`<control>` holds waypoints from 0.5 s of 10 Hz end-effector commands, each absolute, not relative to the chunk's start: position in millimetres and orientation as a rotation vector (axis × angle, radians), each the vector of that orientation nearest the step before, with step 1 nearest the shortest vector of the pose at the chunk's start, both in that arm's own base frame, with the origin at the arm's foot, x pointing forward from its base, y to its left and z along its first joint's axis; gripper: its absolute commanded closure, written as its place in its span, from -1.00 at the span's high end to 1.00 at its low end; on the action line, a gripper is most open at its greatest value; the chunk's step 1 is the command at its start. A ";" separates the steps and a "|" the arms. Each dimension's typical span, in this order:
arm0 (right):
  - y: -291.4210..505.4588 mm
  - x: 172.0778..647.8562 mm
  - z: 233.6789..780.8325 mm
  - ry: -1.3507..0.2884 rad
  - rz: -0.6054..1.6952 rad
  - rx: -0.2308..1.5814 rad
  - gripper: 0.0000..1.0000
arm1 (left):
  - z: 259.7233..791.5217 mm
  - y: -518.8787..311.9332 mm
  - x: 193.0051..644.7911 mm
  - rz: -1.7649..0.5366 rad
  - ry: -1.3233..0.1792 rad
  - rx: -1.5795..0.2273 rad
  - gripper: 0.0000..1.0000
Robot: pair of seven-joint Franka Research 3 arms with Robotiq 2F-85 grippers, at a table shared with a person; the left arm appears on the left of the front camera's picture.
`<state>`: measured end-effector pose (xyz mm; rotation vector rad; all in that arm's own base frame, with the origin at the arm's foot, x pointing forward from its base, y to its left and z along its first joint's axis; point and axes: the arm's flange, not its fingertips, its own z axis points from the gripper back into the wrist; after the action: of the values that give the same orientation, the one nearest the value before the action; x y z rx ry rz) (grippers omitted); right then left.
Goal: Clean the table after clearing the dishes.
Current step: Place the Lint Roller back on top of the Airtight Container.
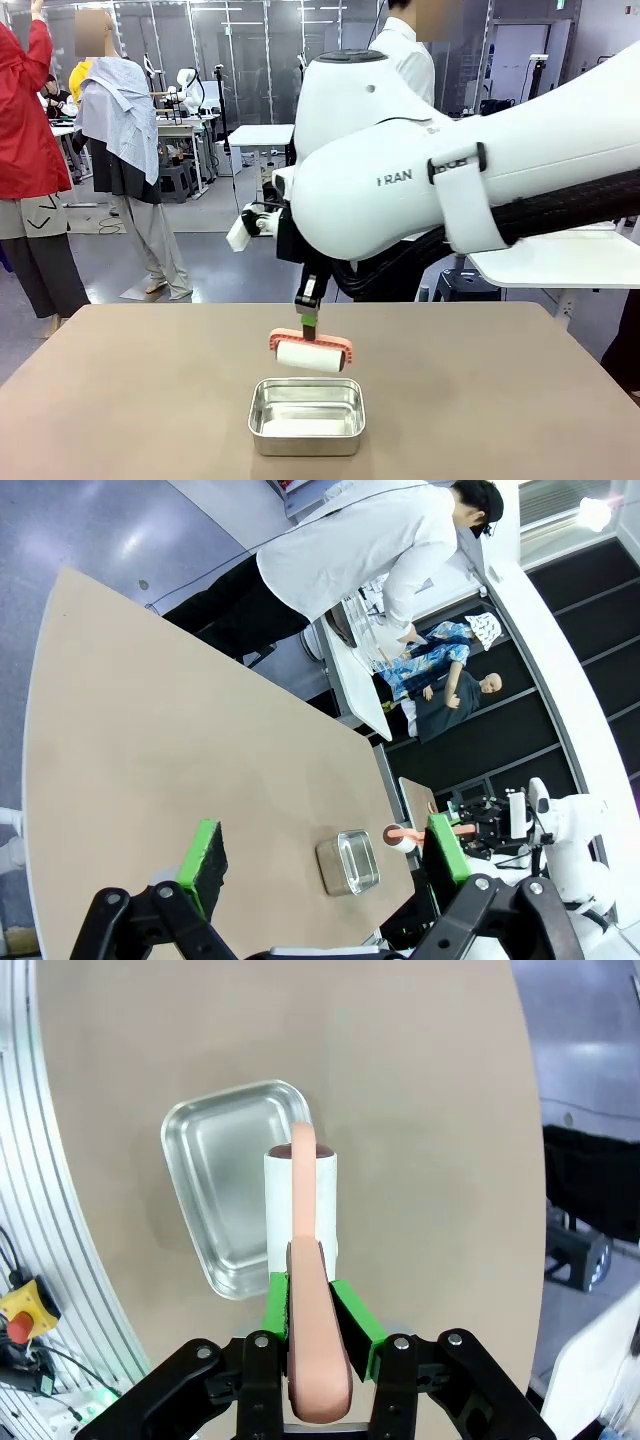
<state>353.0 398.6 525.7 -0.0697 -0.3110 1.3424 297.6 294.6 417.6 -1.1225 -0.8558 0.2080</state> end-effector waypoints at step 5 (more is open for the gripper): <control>418.5 349.5 514.7 -0.275 1.458 -0.010 -0.54 | 417.8 293.8 294.0 0.198 -0.881 -1.134 1.00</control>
<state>348.2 419.3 514.6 -0.0250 -0.2750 1.4928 297.6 294.6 417.6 -1.1225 -0.8559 0.2080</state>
